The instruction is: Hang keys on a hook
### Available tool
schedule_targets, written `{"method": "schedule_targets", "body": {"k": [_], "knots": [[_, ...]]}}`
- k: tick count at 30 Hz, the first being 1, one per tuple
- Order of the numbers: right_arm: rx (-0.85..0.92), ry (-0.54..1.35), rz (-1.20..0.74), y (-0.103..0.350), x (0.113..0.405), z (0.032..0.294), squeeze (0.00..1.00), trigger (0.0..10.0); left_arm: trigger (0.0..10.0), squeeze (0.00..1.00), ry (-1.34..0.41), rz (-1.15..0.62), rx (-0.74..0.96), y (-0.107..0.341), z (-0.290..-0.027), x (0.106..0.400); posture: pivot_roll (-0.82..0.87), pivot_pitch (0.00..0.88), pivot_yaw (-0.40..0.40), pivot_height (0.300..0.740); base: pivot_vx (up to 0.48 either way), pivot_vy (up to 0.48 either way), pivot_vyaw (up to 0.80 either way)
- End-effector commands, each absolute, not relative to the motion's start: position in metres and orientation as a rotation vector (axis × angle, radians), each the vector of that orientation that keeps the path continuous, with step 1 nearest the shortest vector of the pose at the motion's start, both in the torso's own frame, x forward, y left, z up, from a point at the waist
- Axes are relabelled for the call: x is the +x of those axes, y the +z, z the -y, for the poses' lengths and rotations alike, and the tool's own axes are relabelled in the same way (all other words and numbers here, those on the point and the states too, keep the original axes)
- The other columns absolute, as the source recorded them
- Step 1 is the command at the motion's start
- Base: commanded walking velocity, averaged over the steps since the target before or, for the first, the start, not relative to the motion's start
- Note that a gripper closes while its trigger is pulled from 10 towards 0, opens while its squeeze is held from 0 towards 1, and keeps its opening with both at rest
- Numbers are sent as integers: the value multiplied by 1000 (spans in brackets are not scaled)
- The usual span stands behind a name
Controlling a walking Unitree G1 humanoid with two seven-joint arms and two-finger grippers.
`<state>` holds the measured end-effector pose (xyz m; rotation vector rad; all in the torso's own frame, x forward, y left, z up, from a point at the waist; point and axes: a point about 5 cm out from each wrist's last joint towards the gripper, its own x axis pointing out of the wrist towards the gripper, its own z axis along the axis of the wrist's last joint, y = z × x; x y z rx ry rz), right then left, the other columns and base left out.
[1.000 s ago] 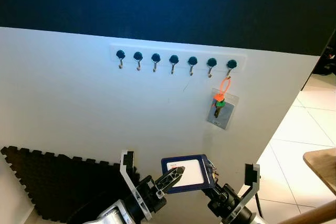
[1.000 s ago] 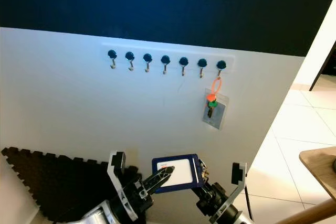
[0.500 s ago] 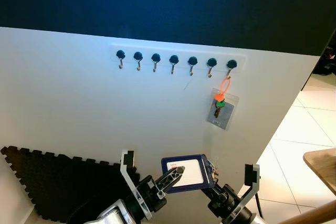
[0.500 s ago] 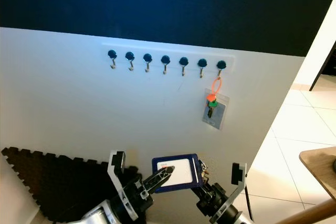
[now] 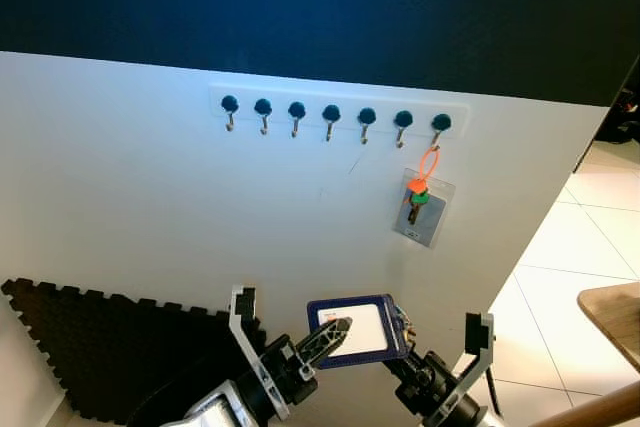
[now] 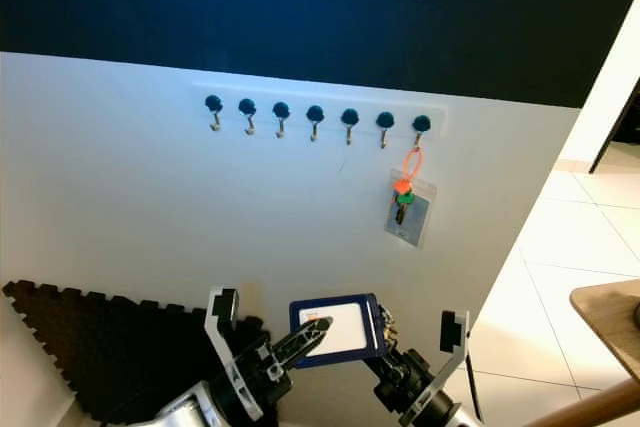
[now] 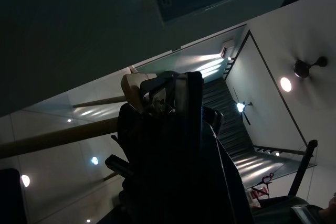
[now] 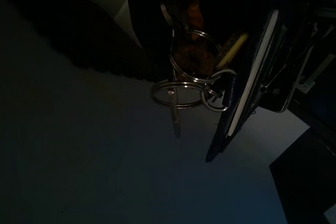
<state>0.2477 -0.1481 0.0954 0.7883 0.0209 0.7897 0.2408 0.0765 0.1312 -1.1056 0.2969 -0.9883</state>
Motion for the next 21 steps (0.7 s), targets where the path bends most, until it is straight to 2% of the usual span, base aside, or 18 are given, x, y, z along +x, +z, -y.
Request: {"method": "schedule_targets", "body": {"k": [1,2,6,7,8,10,11,12,13,14,21], "knots": [[781,790,-24,94,247,148,0,10000,7451,0,-974,-300,-1092,129,-80,239,56,92,-46,740,0,0,0],[780,789,-23,94,247,148,0,10000,10000,0,-967,-299,-1078,129,-80,240,56,93,-46,740,0,0,0],[778,788,-23,93,247,148,0,10000,10000,0,-978,-289,-1088,130,-80,239,56,92,-46,740,0,0,0],[778,788,-24,93,247,148,0,10000,0,0,-981,-284,-1098,131,-80,239,56,92,-46,740,0,0,0],[777,787,-24,93,247,148,0,10000,10000,0,-963,-288,-1089,130,-80,240,57,93,-45,740,0,0,0],[778,786,-24,93,247,148,0,10000,10000,0,-959,-294,-1085,129,-80,241,56,93,-45,740,0,0,0],[778,785,-24,93,247,148,0,10000,39,0,-972,-287,-1098,130,-80,240,56,94,-44,740,0,0,0],[777,786,-24,93,247,148,0,10000,1882,0,-969,-285,-1099,130,-81,240,56,94,-44,740,0,0,0],[777,786,-24,93,247,148,0,10000,1882,0,-969,-285,-1099,130,-81,240,56,94,-44,740,0,0,0],[776,785,-24,93,247,148,0,10000,10000,0,-953,-288,-1081,129,-80,241,57,94,-44,740,0,0,0],[795,797,-28,93,246,147,0,10000,10000,0,-941,-294,-1073,127,-80,242,57,92,-45,740,0,0,0]]}}
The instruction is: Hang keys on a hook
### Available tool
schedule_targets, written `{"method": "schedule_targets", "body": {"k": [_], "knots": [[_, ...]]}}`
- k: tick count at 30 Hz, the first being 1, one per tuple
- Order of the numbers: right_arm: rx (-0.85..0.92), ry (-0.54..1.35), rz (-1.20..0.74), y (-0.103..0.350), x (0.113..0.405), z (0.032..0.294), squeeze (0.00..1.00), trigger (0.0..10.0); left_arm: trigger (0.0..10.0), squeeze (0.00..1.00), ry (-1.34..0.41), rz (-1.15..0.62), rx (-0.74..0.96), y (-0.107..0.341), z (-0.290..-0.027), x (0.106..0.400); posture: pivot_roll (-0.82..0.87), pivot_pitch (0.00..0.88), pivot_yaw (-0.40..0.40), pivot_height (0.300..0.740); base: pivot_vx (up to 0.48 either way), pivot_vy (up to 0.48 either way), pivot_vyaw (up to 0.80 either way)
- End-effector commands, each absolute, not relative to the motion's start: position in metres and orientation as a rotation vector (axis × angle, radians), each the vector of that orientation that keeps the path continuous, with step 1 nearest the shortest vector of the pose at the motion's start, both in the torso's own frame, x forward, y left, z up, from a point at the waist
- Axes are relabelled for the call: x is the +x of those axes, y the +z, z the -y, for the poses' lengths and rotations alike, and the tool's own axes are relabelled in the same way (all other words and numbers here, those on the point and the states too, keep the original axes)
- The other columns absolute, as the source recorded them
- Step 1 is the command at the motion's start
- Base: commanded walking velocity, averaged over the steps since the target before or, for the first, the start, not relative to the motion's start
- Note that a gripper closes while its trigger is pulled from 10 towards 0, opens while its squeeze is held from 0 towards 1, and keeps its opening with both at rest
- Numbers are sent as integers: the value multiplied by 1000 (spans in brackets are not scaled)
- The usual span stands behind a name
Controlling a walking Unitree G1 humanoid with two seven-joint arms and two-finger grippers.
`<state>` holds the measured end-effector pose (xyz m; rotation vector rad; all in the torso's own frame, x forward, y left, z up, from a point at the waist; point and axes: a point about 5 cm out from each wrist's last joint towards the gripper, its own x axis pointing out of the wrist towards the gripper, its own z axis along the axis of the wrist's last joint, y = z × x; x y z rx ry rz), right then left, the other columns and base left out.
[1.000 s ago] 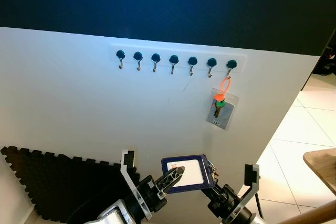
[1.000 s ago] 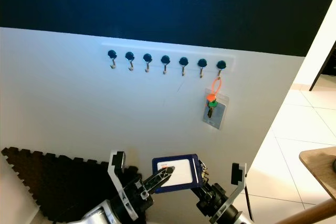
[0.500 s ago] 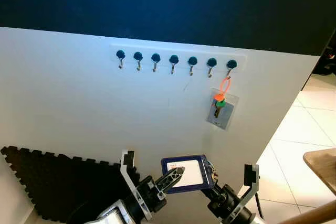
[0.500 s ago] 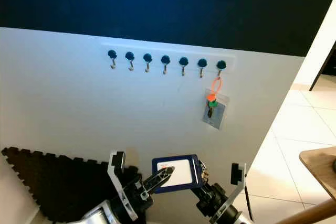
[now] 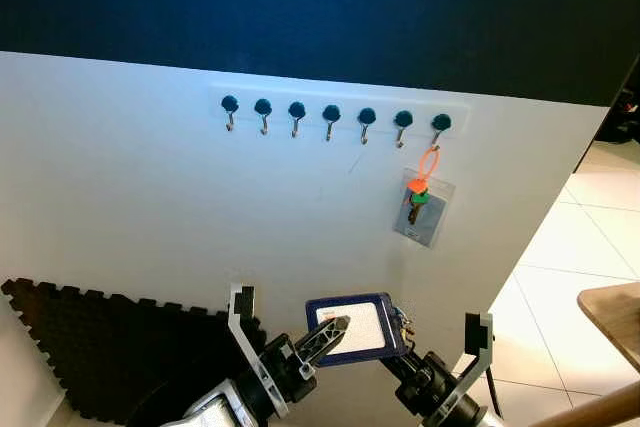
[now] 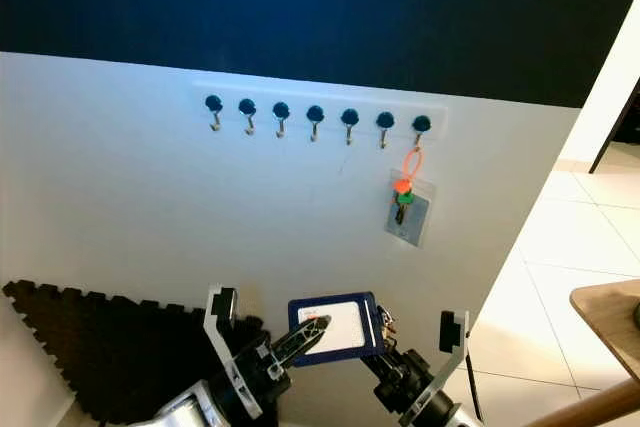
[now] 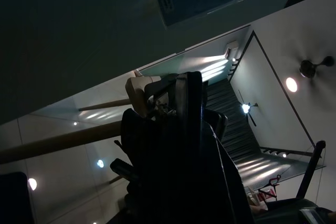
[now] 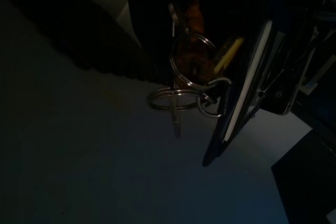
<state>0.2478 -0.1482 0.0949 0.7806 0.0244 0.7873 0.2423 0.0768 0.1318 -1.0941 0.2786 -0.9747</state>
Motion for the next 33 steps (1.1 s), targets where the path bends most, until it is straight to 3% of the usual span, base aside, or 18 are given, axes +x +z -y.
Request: {"method": "schedule_targets", "body": {"k": [1,3,4,7,8,9,20,23,24,26,29,33], "knots": [[806,795,-31,93,246,148,808,10000,10000,0,-946,-292,-1075,128,-80,241,57,93,-45,740,0,0,0],[813,792,-32,94,247,148,808,10000,10000,0,-950,-291,-1076,128,-80,241,58,92,-45,740,0,0,0],[816,791,-33,94,247,148,1000,10000,10000,0,-951,-290,-1076,128,-80,241,57,92,-42,740,0,0,0],[799,778,-32,94,248,149,1000,10000,10000,0,-953,-291,-1078,128,-80,241,57,93,-43,740,0,0,0],[791,771,-31,94,249,149,698,10000,10000,0,-956,-291,-1082,129,-81,240,56,92,-42,740,0,0,0],[786,762,-32,93,249,150,0,10000,10000,0,-958,-289,-1084,129,-81,240,56,93,-42,740,0,0,0],[732,627,-122,65,237,174,0,10000,10000,0,-858,-255,-923,120,-89,250,59,91,-42,740,0,0,0],[677,481,-170,47,234,190,0,10000,10000,0,-856,-229,-875,121,-92,252,55,92,-39,740,0,0,0],[539,278,-241,27,233,210,0,10000,10000,0,-821,-151,-792,125,-96,258,50,93,-38,740,0,0,0],[539,278,-241,27,233,210,0,10000,10000,0,-821,-151,-792,125,-96,258,50,93,-38,740,0,0,0],[381,48,-286,9,227,236,0,10000,10000,0,-737,9,-777,140,-105,270,53,94,-41,740,0,0,0],[379,24,-291,6,224,239,0,10000,10000,0,-756,42,-778,147,-106,270,56,92,-43,740,0,0,0]]}}
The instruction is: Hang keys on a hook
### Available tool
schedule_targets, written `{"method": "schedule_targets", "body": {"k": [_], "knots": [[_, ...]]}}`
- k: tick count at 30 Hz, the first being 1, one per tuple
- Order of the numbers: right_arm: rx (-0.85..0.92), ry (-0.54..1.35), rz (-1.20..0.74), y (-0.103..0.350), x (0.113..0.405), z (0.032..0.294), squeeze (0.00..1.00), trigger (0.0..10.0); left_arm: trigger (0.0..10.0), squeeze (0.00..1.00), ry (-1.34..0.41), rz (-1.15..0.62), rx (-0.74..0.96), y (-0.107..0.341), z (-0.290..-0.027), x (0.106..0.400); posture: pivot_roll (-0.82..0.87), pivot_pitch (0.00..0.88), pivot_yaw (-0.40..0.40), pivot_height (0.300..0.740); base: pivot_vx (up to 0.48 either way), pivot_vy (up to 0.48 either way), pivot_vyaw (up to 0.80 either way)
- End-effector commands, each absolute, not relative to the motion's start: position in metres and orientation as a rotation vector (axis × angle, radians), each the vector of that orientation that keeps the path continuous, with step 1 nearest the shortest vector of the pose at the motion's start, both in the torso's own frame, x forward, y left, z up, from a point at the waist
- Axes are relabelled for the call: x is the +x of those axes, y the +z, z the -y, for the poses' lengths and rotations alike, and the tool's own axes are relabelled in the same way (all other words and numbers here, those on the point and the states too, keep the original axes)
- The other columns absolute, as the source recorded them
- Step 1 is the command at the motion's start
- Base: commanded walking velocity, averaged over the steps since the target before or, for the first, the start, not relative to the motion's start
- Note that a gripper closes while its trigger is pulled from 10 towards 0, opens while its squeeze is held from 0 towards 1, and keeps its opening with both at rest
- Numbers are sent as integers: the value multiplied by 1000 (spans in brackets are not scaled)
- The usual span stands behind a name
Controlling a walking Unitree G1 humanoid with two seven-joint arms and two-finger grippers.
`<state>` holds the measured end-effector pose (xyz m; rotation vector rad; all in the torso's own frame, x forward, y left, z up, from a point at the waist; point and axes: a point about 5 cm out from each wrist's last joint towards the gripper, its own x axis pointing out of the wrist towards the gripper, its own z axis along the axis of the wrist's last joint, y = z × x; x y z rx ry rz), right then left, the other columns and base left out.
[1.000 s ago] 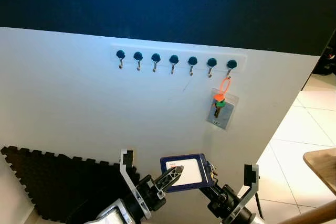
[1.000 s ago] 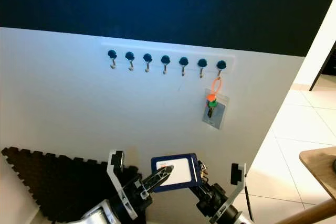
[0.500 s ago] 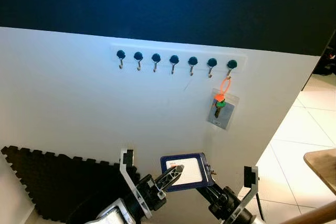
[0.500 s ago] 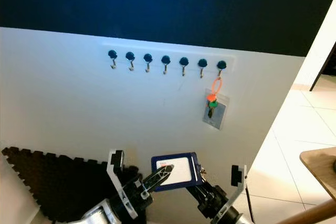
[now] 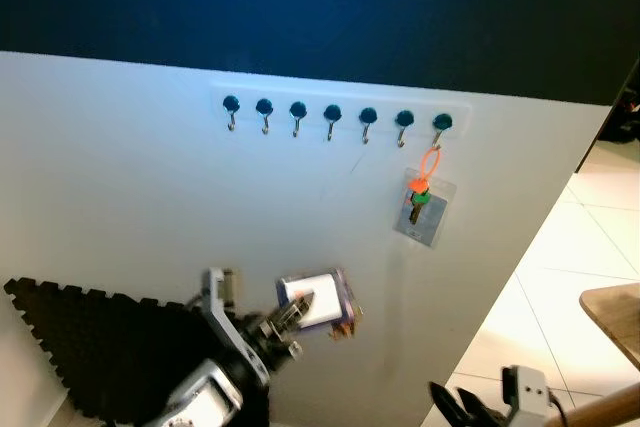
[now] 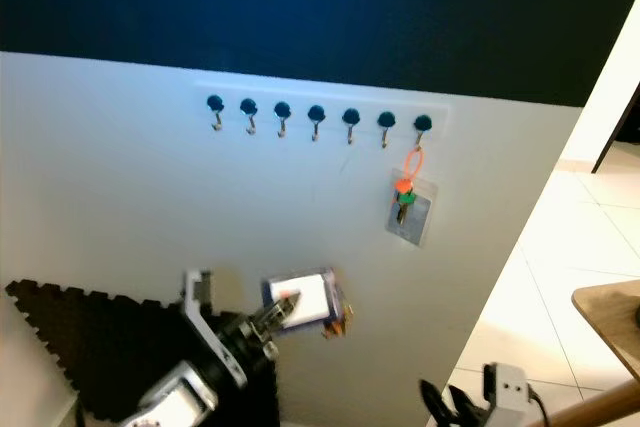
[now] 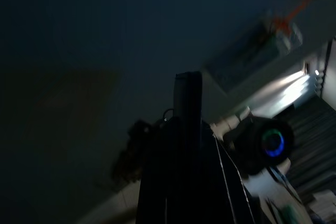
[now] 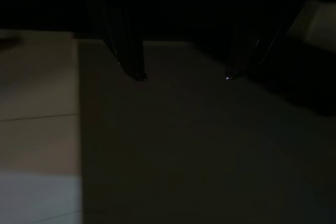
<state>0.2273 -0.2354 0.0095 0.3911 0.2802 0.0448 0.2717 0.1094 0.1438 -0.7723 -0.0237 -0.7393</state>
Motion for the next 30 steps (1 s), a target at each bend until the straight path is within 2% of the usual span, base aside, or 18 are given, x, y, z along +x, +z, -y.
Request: {"method": "schedule_targets", "body": {"k": [1,5,7,10,16,23,26,30], "knots": [[379,24,-291,6,224,239,0,10000,10000,0,-756,42,-778,147,-106,270,56,92,-43,740,0,0,0],[361,31,-318,-1,220,235,0,10000,10000,0,-811,30,-714,146,-100,266,53,86,-42,740,0,0,0],[323,40,-345,-8,217,233,0,10000,10000,0,-854,35,-553,145,-95,263,55,83,-43,740,0,0,0],[277,39,-369,-14,215,230,0,10000,10000,0,-882,79,-439,146,-90,261,55,82,-45,740,0,0,0],[191,45,-401,-22,213,225,0,10000,10000,0,-925,169,-330,155,-82,258,55,82,-46,740,0,0,0],[193,61,-378,-20,221,216,0,10000,10000,0,-858,320,-277,181,-82,262,53,89,-47,740,0,0,0],[135,72,-389,-21,224,214,0,10000,10000,0,-689,432,-207,194,-91,272,53,90,-49,740,0,0,0],[61,90,-422,-25,226,211,0,10000,10000,0,-592,504,-178,202,-100,279,53,92,-50,740,0,0,0]]}}
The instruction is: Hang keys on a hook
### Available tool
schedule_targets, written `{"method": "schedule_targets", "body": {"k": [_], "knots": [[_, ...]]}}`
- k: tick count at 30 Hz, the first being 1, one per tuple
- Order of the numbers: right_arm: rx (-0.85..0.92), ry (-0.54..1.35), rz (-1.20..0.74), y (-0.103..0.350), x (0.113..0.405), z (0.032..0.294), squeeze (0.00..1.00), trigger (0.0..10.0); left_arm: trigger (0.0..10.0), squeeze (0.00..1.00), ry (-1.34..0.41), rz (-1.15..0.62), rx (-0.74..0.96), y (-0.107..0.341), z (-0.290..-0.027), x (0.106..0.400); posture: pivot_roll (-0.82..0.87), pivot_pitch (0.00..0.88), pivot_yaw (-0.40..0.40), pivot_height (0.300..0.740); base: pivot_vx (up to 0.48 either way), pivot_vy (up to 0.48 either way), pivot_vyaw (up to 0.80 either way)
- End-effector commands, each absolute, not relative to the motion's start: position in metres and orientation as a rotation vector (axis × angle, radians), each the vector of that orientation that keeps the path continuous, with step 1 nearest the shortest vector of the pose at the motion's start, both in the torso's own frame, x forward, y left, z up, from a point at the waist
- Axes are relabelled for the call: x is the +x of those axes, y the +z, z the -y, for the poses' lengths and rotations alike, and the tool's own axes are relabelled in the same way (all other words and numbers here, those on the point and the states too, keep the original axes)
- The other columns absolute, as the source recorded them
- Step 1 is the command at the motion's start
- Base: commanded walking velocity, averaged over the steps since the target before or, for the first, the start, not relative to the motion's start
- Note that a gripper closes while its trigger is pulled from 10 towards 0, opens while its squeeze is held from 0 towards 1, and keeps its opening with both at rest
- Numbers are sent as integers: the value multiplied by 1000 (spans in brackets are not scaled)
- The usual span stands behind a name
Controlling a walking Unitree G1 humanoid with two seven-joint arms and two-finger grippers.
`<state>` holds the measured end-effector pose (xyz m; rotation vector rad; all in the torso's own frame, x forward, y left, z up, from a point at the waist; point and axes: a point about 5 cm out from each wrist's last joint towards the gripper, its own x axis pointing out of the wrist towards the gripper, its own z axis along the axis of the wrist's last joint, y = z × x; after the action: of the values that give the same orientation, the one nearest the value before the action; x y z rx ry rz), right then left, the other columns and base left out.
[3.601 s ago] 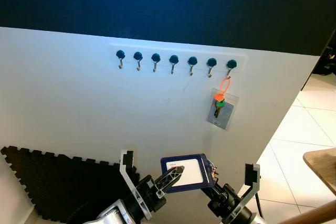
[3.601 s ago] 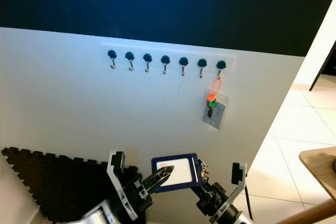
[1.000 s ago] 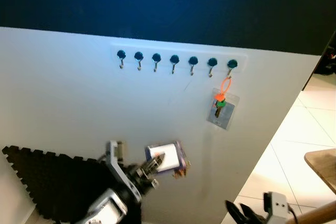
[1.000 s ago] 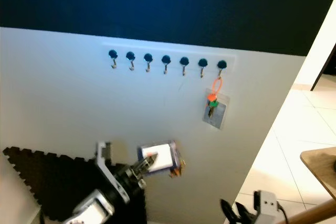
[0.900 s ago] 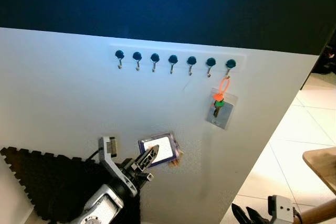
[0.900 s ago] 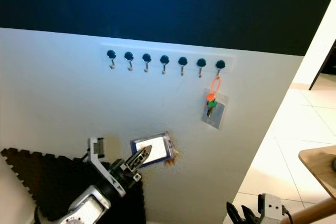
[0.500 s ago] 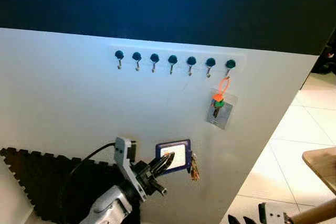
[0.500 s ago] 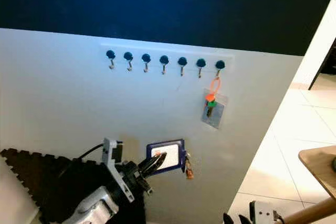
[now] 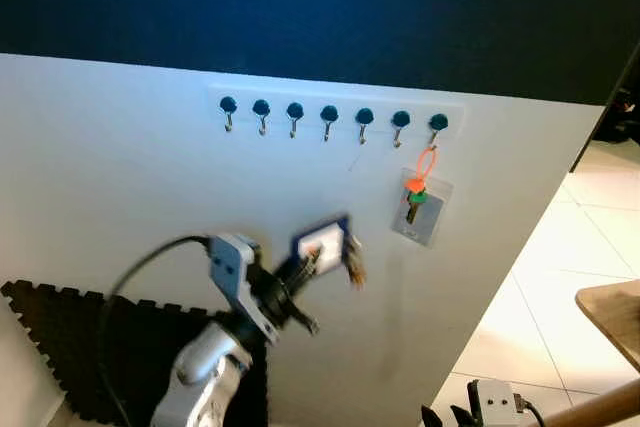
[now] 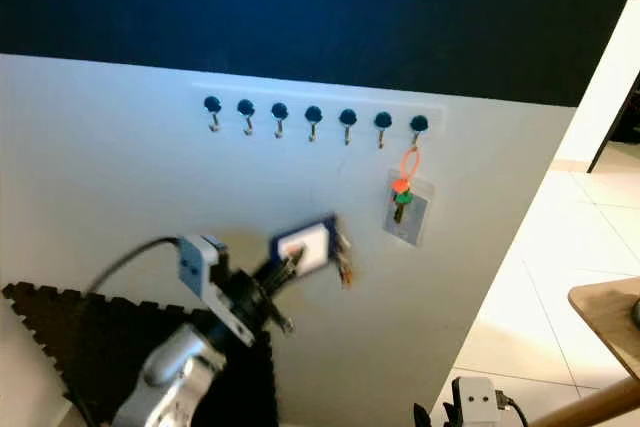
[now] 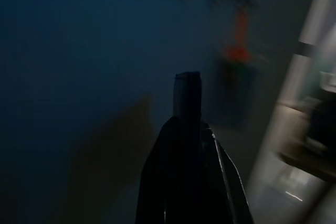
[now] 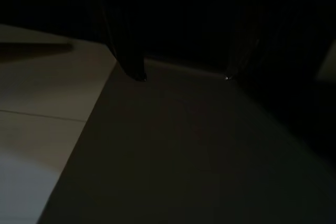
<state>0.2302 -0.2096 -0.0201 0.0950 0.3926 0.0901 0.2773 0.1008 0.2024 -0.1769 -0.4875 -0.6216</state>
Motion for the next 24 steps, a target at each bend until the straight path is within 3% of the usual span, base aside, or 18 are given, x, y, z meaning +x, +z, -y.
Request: {"method": "schedule_targets", "body": {"k": [1,4,10,18,24], "knots": [[37,113,-429,-26,226,209,0,10000,10000,0,-546,529,-166,205,-104,281,53,93,-51,740,0,0,0],[-62,191,-482,-33,221,202,0,10000,10000,0,-474,554,-200,212,-112,286,53,92,-54,740,0,0,0],[-141,233,-552,-44,209,200,0,10000,10000,0,-489,578,-256,220,-114,284,55,92,-57,740,0,0,0],[20,338,-221,-9,228,177,0,10000,10000,0,-661,568,-329,226,-93,276,51,96,-52,740,0,0,0],[15,502,-67,18,234,156,0,10000,10000,0,-796,561,-398,236,-82,266,48,99,-53,740,0,0,0]]}}
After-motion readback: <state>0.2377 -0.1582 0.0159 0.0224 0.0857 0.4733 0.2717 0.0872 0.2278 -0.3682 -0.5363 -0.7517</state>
